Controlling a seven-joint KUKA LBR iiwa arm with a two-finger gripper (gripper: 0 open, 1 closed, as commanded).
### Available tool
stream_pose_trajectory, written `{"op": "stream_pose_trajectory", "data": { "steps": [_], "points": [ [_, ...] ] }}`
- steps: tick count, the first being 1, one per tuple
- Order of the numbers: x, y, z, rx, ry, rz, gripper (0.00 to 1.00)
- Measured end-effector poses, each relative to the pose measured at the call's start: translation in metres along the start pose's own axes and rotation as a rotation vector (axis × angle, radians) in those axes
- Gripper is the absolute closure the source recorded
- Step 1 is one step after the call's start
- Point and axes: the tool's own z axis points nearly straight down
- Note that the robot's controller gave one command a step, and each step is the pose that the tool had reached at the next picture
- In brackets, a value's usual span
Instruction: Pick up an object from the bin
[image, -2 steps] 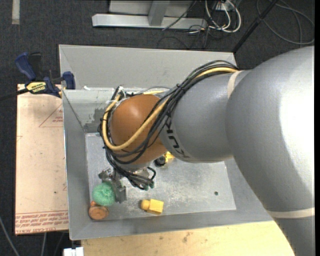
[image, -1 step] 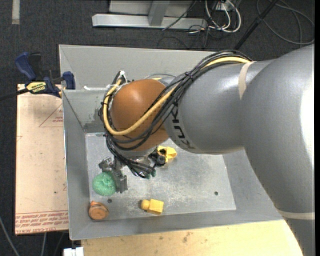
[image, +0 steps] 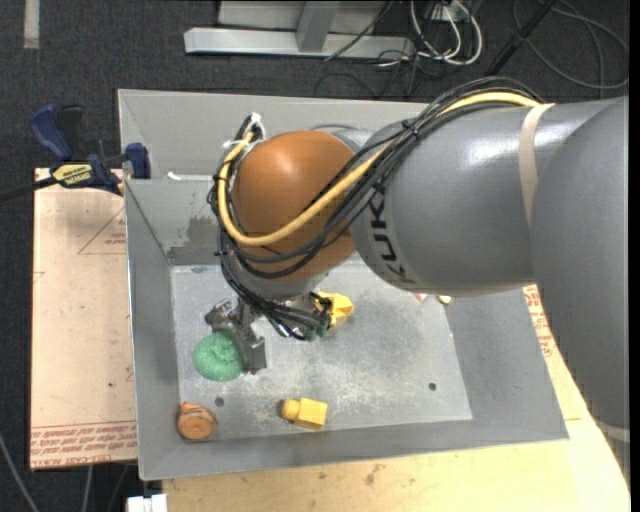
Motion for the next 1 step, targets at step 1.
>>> {"op": "stream_pose_trajectory", "data": {
  "steps": [1],
  "points": [
    [-0.0088,-0.0094,-0.0408,0.002,-0.012,0.015,1.0]
  ]
}}
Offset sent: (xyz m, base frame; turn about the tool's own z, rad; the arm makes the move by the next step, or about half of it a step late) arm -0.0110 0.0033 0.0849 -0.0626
